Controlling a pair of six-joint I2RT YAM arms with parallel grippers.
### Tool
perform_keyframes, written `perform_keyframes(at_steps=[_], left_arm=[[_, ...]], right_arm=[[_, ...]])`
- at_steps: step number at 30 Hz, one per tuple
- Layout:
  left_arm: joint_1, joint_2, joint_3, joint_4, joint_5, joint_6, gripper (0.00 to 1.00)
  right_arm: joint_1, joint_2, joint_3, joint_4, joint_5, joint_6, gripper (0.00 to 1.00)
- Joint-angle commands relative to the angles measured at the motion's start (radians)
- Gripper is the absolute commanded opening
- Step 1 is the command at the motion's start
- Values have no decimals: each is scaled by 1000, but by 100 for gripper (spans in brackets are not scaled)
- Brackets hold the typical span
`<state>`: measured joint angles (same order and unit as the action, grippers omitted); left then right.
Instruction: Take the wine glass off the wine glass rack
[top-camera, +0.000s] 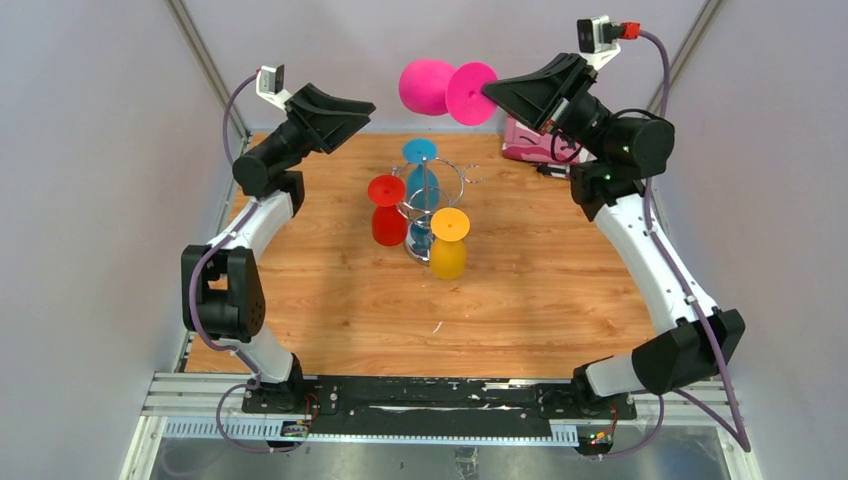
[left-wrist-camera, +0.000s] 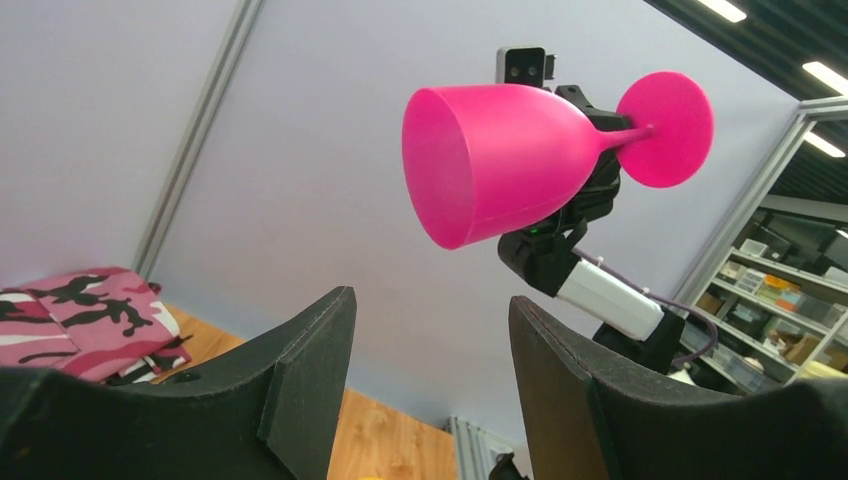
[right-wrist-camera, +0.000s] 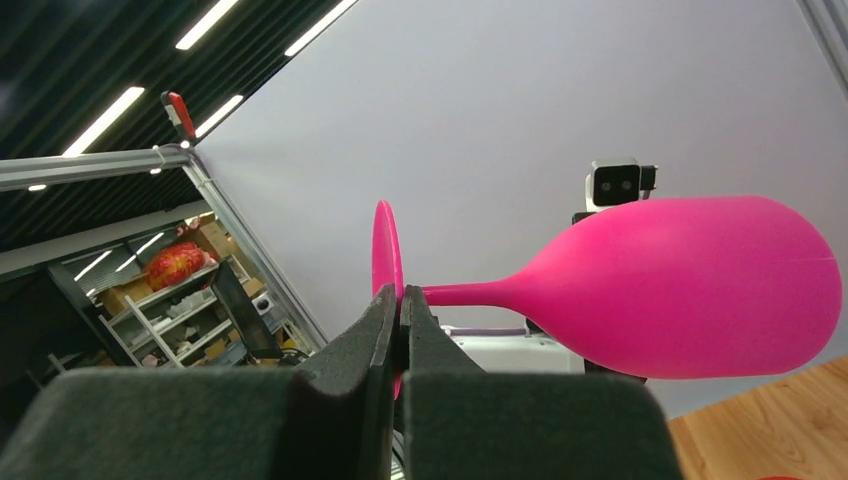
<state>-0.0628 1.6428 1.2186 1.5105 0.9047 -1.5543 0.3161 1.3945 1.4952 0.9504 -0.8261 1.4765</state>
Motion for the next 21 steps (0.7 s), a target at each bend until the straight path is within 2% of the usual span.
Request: perform_keyframes(at_steps=[1,13,21], left_arm=[[-18,6,4,57,-13,-10,63],[-55,-32,-6,58,-9,-13,63],[-66,-185,-80,57,-12,6,52]], right_arm=[[58,46,10,-1,-6,-32,0],[95,209,16,273,15,178,0],[96,355,8,595,84,408,0]])
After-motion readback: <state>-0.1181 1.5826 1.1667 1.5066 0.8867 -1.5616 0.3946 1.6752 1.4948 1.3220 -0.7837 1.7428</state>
